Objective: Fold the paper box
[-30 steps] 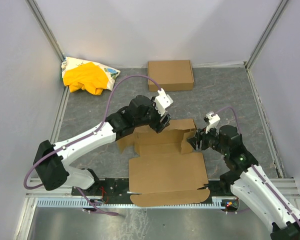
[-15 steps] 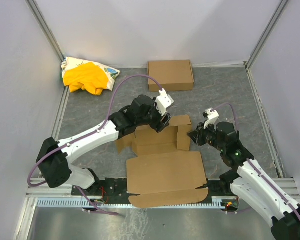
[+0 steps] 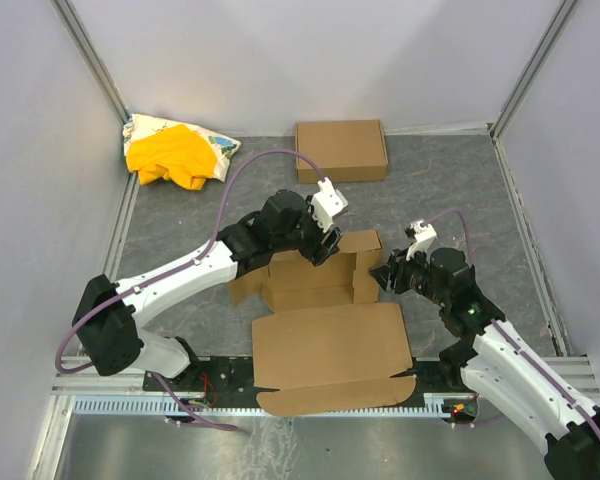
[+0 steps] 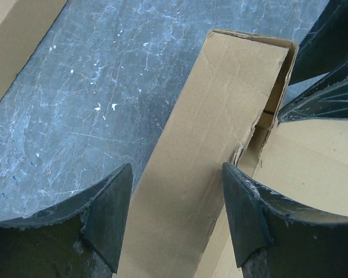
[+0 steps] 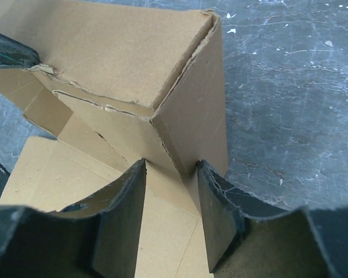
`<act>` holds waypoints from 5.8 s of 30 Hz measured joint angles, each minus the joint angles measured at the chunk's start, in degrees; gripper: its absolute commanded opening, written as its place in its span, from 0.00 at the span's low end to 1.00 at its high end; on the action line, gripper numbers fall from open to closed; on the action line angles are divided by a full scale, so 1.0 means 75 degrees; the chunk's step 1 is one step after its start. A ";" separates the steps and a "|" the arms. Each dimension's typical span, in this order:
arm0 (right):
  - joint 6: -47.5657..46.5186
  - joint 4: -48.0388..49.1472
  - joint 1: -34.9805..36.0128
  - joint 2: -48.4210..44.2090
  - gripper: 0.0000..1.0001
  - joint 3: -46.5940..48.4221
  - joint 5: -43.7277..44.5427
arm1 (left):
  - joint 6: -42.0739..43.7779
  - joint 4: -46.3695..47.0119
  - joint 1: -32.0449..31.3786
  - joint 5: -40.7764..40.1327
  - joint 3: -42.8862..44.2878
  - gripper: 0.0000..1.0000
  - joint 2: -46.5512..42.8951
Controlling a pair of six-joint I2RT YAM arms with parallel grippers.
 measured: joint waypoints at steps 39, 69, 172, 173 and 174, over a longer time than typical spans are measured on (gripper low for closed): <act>-0.0565 0.2119 0.0583 0.1352 0.53 -0.0603 0.0076 | -0.0172 -0.0067 0.0472 0.0201 0.0192 0.70 0.0166; -0.0647 0.1789 0.2844 0.0405 0.02 -0.0863 0.4581 | -0.1070 0.0309 0.0277 0.0825 0.0131 0.58 0.0122; -0.4963 -0.2404 0.6149 0.2474 0.70 0.3666 0.5925 | -0.3069 0.0146 0.0242 -0.5657 -0.4762 0.71 -0.8830; -0.5027 -0.2331 0.6152 0.2567 0.70 0.3585 0.5913 | -0.3069 0.0146 0.0242 -0.5636 -0.4762 0.71 -0.8854; -0.5085 -0.2273 0.6152 0.2637 0.70 0.3512 0.5898 | -0.3072 0.0143 0.0242 -0.5604 -0.4762 0.71 -0.8880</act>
